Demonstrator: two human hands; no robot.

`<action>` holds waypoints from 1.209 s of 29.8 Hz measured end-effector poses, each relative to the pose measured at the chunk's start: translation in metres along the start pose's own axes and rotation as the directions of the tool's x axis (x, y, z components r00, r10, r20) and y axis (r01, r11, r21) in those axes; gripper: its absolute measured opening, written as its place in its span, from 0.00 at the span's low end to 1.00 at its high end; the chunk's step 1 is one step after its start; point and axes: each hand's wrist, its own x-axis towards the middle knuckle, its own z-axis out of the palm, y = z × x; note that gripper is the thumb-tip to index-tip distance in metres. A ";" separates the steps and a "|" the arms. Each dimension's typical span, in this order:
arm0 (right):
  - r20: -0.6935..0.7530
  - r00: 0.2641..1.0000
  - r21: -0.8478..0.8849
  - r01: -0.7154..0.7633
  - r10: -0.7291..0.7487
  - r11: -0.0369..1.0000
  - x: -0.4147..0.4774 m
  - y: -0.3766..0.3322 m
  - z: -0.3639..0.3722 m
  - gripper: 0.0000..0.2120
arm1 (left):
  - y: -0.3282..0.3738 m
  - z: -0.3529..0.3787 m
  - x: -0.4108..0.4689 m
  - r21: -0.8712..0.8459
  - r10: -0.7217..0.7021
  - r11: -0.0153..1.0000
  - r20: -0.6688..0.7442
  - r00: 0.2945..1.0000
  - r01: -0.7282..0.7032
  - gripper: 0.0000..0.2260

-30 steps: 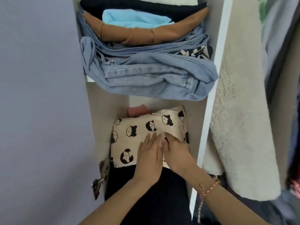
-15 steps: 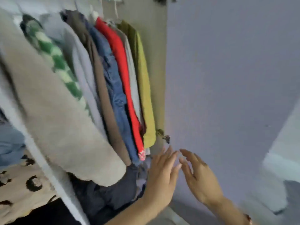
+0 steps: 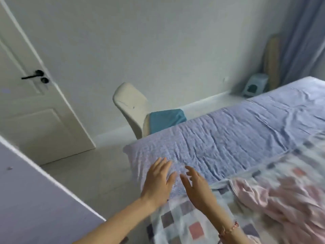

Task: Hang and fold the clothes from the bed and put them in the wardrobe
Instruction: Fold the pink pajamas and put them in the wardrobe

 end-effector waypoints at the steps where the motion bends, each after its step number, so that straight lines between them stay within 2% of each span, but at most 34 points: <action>1: -0.013 0.999 0.011 -0.039 0.039 0.999 -0.001 0.010 -0.003 0.28 | 0.001 0.007 0.004 0.009 0.013 1.000 0.036 0.999 -0.014 0.37; 3: -0.136 0.959 0.083 -0.238 0.248 0.968 -0.024 0.067 -0.021 0.21 | 0.024 0.056 0.024 -0.013 0.140 0.990 0.246 0.959 -0.141 0.24; 4: -0.150 0.948 0.082 -0.270 0.279 0.959 -0.030 0.077 -0.024 0.19 | 0.023 0.064 0.026 -0.008 0.136 0.990 0.274 0.952 -0.139 0.22; 7: -0.239 0.814 0.087 -0.525 0.529 0.847 -0.084 0.136 -0.035 0.16 | 0.046 0.126 0.040 -0.037 0.263 0.960 0.462 0.847 -0.278 0.21; 9: -0.280 0.714 0.186 -0.616 0.642 0.766 -0.118 0.157 -0.038 0.12 | 0.057 0.160 0.044 -0.045 0.328 0.928 0.564 0.758 -0.369 0.19; 11: -0.326 0.653 0.237 -0.644 0.684 0.728 -0.139 0.166 -0.045 0.12 | 0.065 0.180 0.047 -0.062 0.378 0.902 0.592 0.712 -0.427 0.18; 15: -0.381 0.456 0.367 -0.724 0.804 0.585 -0.192 0.188 -0.050 0.12 | 0.099 0.227 0.031 -0.107 0.407 0.866 0.717 0.566 -0.488 0.17; 16: -0.368 0.387 0.417 -0.744 0.845 0.522 -0.211 0.196 -0.048 0.13 | 0.113 0.242 0.021 -0.121 0.409 0.858 0.750 0.520 -0.499 0.16; 20: -0.292 0.264 0.577 -0.718 0.919 0.390 -0.242 0.226 -0.045 0.14 | 0.150 0.273 0.006 -0.138 0.373 0.865 0.818 0.437 -0.482 0.16; 23: -0.285 0.211 0.640 -0.684 0.935 0.350 -0.245 0.253 -0.051 0.14 | 0.179 0.291 0.006 -0.157 0.386 0.861 0.821 0.421 -0.484 0.16; 25: -0.308 0.205 0.654 -0.664 0.929 0.363 -0.237 0.276 -0.059 0.15 | 0.196 0.307 0.013 -0.173 0.402 0.859 0.811 0.426 -0.481 0.15; 29: -0.382 0.184 0.617 -0.679 0.906 0.398 -0.204 0.331 -0.086 0.23 | 0.217 0.340 0.040 -0.157 0.386 0.875 0.796 0.466 -0.457 0.15; 32: -0.474 0.147 0.407 -0.838 0.868 0.363 -0.184 0.378 -0.108 0.32 | 0.230 0.371 0.054 -0.174 0.387 0.877 0.807 0.446 -0.448 0.15; 34: -0.471 0.173 0.330 -0.875 0.865 0.355 -0.178 0.400 -0.113 0.29 | 0.232 0.385 0.052 -0.198 0.393 0.877 0.819 0.418 -0.438 0.16; 36: -0.446 0.186 0.423 -0.818 0.875 0.389 -0.173 0.417 -0.116 0.21 | 0.233 0.403 0.047 -0.211 0.385 0.883 0.835 0.393 -0.419 0.18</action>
